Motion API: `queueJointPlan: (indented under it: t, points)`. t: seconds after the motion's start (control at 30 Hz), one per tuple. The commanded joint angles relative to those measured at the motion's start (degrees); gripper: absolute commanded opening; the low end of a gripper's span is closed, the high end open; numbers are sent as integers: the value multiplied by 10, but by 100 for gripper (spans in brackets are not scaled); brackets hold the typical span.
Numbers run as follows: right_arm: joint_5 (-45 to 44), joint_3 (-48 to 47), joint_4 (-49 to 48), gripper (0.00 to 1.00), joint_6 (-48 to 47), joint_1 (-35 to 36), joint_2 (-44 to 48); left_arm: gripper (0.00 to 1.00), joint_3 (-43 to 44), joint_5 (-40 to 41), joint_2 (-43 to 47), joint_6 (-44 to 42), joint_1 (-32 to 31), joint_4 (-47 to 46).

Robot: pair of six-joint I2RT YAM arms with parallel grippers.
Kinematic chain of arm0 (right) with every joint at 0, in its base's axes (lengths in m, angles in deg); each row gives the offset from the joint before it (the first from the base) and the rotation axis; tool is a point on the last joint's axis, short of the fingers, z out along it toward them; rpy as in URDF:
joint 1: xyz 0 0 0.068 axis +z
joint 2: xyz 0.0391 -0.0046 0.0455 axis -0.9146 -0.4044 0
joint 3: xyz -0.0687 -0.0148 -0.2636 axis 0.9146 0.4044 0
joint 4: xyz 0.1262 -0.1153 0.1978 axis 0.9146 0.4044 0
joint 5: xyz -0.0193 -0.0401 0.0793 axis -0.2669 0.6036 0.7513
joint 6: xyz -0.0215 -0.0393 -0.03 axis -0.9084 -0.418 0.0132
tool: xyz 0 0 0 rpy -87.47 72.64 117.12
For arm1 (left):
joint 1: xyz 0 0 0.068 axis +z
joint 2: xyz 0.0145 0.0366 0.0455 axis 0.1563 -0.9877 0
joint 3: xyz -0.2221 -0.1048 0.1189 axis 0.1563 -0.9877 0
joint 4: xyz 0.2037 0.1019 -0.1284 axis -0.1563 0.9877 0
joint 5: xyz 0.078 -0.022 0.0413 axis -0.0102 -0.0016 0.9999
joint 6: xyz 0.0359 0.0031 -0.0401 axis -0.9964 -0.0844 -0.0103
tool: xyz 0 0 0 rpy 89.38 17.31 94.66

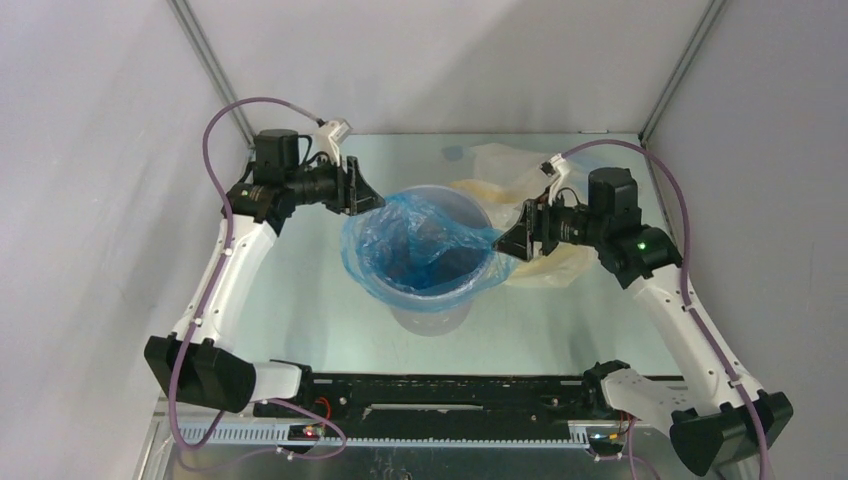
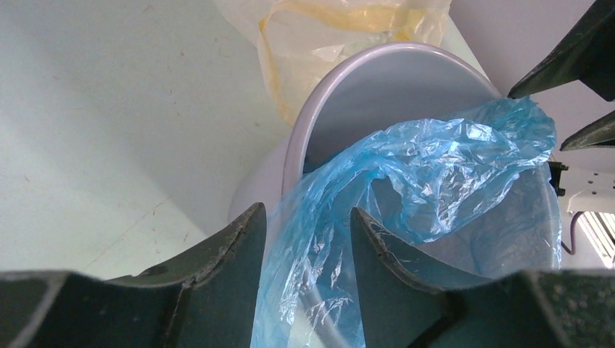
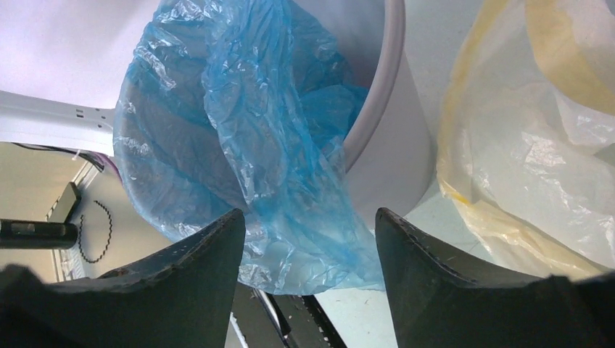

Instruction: Put the trash bags into the trash bin

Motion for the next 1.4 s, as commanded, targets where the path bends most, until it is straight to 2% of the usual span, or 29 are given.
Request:
queueJointPlan:
  t: [0.0, 0.03, 0.1, 0.2, 0.27, 0.37, 0.47, 0.8, 0.83, 0.87, 0.93, 0.97, 1.03, 1.1, 1.17, 1.37]
  points:
    - [29, -1, -33, 66, -15, -2, -13, 52, 23, -18, 11, -23, 3, 13]
    - [34, -1, -36, 61, -14, -2, -16, 49, 22, -19, 11, -23, 3, 14]
    - [42, -1, -38, 51, -13, -2, -19, 38, 23, -17, 7, -22, 3, 16]
    - [44, -1, -39, 37, -9, -3, -17, 12, 28, -10, 4, -21, 3, 20]
    - [39, -1, -43, 38, -3, -3, -11, 1, 33, -7, 4, -16, 3, 16]
    - [40, -1, -51, 53, 5, -8, -2, 0, 36, -7, 9, -8, 3, 4]
    - [68, -1, -58, 55, 22, -23, -3, 0, 25, -4, 26, -6, 3, -14]
    - [144, -1, -82, 14, 80, -49, -11, 0, -13, 7, 69, 23, 3, -77]
    - [143, -1, -83, 13, 81, -49, -13, 0, -14, 7, 70, 24, 3, -79]
    - [138, -1, -83, 16, 80, -50, -14, 0, -15, 7, 71, 24, 3, -81]
    - [114, -1, -81, 40, 74, -50, -16, 0, -17, 3, 73, 23, 3, -84]
    - [100, -1, -81, 44, 71, -50, -17, 0, -19, 1, 75, 23, 3, -87]
    - [88, -1, -89, 45, 72, -58, -24, 0, -22, -2, 77, 24, 3, -92]
    - [93, -2, -102, 39, 86, -73, -39, 0, -24, -3, 76, 24, 3, -93]
    - [96, -13, -94, 38, 83, -78, -63, 0, -25, -3, 76, 24, 3, -93]
    - [142, -21, -93, 45, 73, -79, -98, 0, -27, 0, 74, 27, 3, -95]
